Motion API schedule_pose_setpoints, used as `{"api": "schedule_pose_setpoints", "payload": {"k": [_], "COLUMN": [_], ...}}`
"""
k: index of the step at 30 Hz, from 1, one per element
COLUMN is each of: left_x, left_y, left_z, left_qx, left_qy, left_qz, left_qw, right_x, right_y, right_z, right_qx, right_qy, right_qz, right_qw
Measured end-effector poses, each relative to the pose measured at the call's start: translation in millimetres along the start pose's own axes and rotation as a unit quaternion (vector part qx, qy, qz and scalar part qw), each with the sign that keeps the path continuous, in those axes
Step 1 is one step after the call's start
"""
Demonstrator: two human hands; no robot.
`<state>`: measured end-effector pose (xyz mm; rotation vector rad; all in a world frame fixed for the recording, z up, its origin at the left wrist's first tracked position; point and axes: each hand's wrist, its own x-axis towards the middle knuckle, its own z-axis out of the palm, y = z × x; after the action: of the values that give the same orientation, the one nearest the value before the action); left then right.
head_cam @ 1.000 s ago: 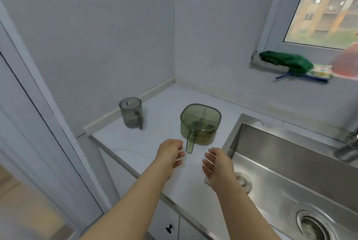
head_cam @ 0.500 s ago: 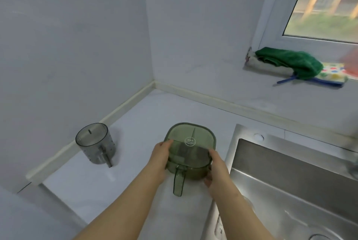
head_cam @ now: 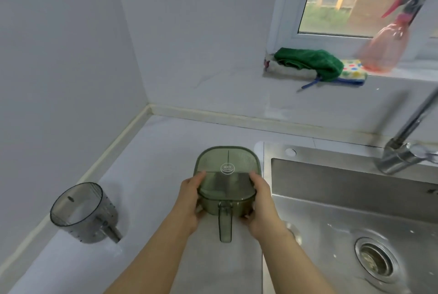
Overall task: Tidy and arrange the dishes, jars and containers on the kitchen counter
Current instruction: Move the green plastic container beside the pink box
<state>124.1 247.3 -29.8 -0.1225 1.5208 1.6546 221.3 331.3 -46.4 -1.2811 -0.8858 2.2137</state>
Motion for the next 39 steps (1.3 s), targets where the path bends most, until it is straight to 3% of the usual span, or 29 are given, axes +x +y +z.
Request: {"api": "schedule_pose_setpoints", "payload": {"k": [9,19,29,39], "left_x": [-14.0,-77.2,-243.9,-421.5], "left_y": [-11.6,-85.1,-218.7,-378.0], "left_z": [24.8,91.4,168.9,204.3], "left_qx": [0.069,0.149,0.234,0.332], "left_qy": [-0.165,-0.253,-0.394,-0.492], "left_qz": [-0.024,-0.061,-0.105,-0.186], "left_qw": [0.984,0.954,0.883,0.783], "right_x": [-43.8,-128.4,-274.9,-438.9], "right_y": [6.1,19.2,62.5,141.6], "right_z": [-30.0,-120.9,-297.6,-452.9], "right_qx": [0.139,0.200,0.272,0.341], "right_qy": [0.085,0.197,0.347,0.470], "right_qz": [-0.062,-0.163,-0.251,-0.288], "right_qw": [0.985,0.946,0.862,0.762]}}
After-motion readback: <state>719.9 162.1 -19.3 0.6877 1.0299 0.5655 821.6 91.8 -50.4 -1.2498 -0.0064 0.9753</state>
